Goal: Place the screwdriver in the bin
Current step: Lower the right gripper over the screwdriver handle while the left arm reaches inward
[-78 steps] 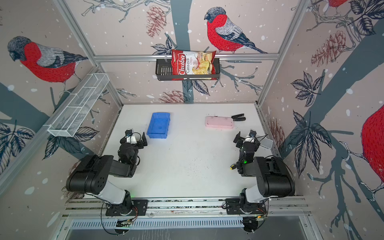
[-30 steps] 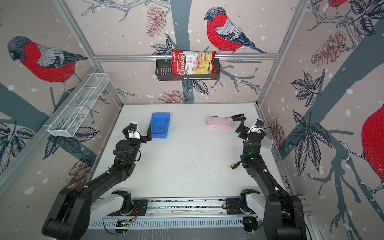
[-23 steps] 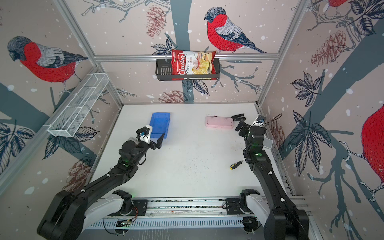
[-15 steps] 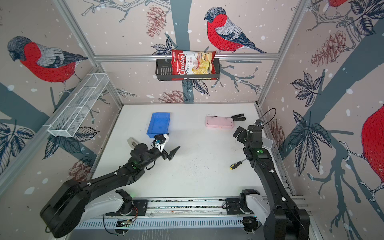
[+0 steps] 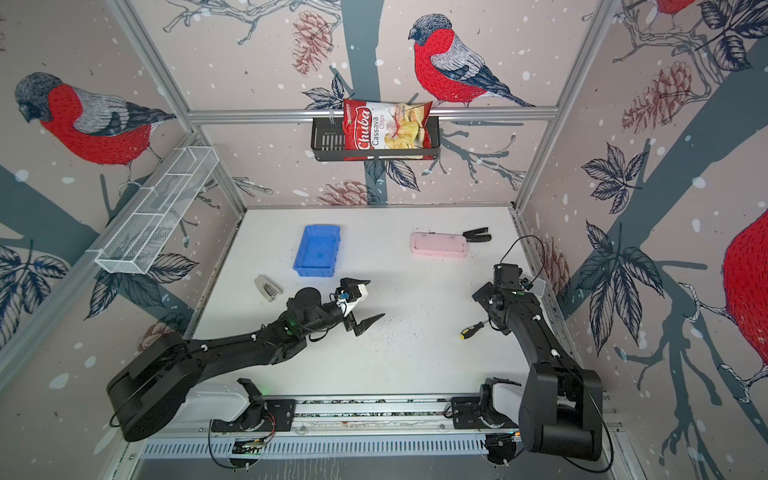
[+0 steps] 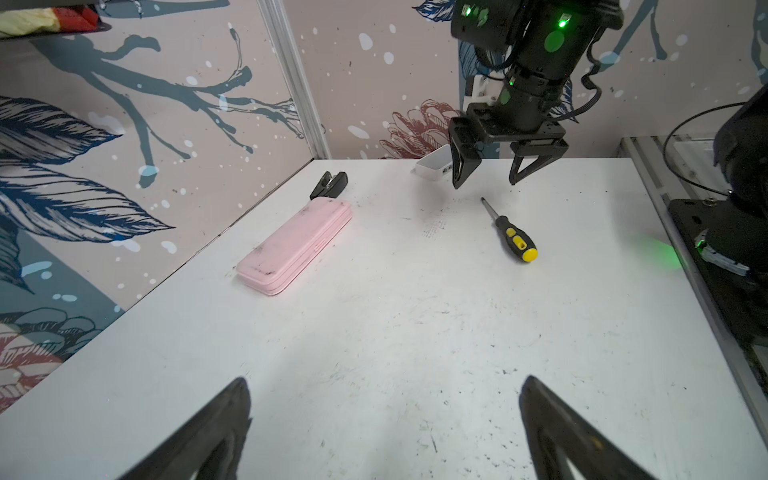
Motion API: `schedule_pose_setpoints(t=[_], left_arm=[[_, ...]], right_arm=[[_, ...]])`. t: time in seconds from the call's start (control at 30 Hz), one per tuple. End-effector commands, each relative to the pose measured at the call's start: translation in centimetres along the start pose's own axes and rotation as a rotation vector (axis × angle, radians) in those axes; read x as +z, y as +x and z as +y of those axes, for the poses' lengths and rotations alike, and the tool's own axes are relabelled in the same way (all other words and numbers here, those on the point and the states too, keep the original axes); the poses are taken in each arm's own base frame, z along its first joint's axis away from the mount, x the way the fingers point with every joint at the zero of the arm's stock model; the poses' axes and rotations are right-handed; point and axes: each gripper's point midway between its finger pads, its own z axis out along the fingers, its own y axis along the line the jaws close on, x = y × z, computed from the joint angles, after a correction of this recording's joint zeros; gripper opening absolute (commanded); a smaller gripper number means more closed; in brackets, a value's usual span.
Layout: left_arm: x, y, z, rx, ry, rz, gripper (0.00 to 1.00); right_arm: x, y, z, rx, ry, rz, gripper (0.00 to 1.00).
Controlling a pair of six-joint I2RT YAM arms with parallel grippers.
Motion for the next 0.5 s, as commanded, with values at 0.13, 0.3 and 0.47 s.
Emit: schedule_pose_setpoints(t=[0.13,0.3,0.47], left_arm=[[0.7,0.0,-1.9,0.023,0.079,0.014,0.99],[1.1,0.3,-3.0,0.025,0.138,0.032,0.99],[1.3,0.4,-3.7,0.021,0.168,0.039,0.99]], right_arm=[[1.2,2.1,-0.8,0.068,0.009,0.083,0.69],[1.8,3.1,-1.0,0.073,0.010,0.121,0.53],[2.2,3.7,-1.0,0.080,-0.003,0.139,0.40]])
